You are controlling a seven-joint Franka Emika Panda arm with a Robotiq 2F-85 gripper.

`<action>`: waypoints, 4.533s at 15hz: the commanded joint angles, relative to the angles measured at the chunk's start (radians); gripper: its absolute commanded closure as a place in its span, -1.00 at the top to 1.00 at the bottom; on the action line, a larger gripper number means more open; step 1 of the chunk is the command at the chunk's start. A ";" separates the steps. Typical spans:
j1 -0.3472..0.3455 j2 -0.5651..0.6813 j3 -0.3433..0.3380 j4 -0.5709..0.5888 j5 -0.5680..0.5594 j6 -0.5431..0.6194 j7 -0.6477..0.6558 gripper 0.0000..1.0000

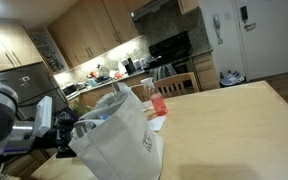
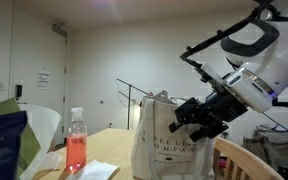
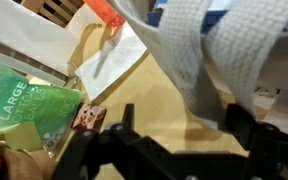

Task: Move the bag backwards

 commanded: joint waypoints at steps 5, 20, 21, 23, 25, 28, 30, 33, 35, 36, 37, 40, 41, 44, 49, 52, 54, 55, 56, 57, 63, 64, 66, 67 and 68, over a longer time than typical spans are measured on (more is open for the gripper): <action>-0.018 -0.148 0.070 -0.115 0.246 -0.184 -0.424 1.00; 0.069 -0.265 0.135 -0.116 0.342 -0.171 -0.523 1.00; 0.072 -0.264 0.122 -0.116 0.315 -0.135 -0.474 1.00; 0.072 -0.257 0.103 -0.116 0.261 -0.079 -0.387 1.00; 0.076 -0.252 0.085 -0.116 0.200 -0.031 -0.315 1.00; 0.073 -0.230 0.057 -0.117 0.116 0.017 -0.235 1.00; 0.067 -0.211 0.033 -0.117 0.067 0.039 -0.185 1.00; 0.053 -0.146 -0.009 -0.104 0.007 0.061 -0.115 1.00; 0.051 -0.089 -0.044 -0.089 -0.032 0.068 -0.070 1.00; 0.051 -0.064 -0.060 -0.081 -0.050 0.069 -0.045 1.00; 0.052 -0.042 -0.074 -0.074 -0.066 0.070 -0.023 1.00; 0.023 -0.055 -0.036 -0.099 -0.033 0.041 -0.061 1.00; 0.021 -0.045 -0.036 -0.095 -0.033 0.041 -0.061 1.00; 0.020 -0.039 -0.035 -0.088 -0.033 0.041 -0.061 1.00; 0.020 -0.039 -0.035 -0.088 -0.033 0.042 -0.061 1.00; -0.006 -0.021 -0.032 -0.084 -0.054 0.053 -0.058 1.00; -0.024 -0.003 -0.033 -0.079 -0.071 0.067 -0.051 1.00; -0.035 0.008 -0.036 -0.076 -0.091 0.086 -0.046 1.00; -0.037 0.014 -0.036 -0.066 -0.145 0.121 -0.007 1.00; -0.046 0.022 -0.036 -0.064 -0.181 0.150 0.000 1.00; -0.027 0.032 -0.046 -0.057 -0.159 0.270 -0.124 1.00; -0.033 0.036 -0.050 -0.062 -0.159 0.270 -0.148 1.00; -0.050 0.042 -0.067 -0.079 -0.158 0.247 -0.190 1.00; -0.058 0.044 -0.076 -0.085 -0.158 0.240 -0.210 1.00; -0.102 0.049 -0.061 -0.096 -0.151 0.221 -0.246 1.00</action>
